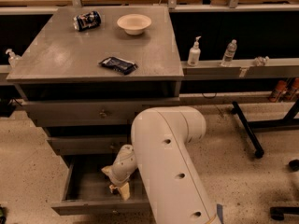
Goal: Pick orange can from bottom drawer and place on counter
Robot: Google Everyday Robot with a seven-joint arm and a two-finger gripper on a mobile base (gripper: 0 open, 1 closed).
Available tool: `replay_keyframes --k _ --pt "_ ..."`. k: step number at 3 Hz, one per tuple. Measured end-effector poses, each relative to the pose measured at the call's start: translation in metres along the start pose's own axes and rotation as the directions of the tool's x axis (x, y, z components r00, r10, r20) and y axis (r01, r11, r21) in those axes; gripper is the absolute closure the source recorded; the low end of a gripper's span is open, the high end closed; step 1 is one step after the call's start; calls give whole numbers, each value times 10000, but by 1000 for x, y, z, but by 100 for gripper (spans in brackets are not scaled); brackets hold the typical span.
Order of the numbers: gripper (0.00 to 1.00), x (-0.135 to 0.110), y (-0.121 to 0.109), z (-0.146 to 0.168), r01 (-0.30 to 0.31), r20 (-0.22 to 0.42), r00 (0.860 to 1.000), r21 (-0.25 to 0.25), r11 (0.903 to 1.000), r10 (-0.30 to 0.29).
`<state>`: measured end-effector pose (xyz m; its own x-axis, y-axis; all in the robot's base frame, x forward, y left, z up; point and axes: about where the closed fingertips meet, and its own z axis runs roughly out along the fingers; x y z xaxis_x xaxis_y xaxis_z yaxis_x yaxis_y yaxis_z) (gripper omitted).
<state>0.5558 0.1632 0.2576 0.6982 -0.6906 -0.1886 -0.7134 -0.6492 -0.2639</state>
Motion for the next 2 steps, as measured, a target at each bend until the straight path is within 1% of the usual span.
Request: replay_keyframes --k 1,2 --pt "0 34 -14 17 237 -386 9990 421 9988 -221" --pt "0 56 -16 43 228 -400 9990 713 9972 -200"
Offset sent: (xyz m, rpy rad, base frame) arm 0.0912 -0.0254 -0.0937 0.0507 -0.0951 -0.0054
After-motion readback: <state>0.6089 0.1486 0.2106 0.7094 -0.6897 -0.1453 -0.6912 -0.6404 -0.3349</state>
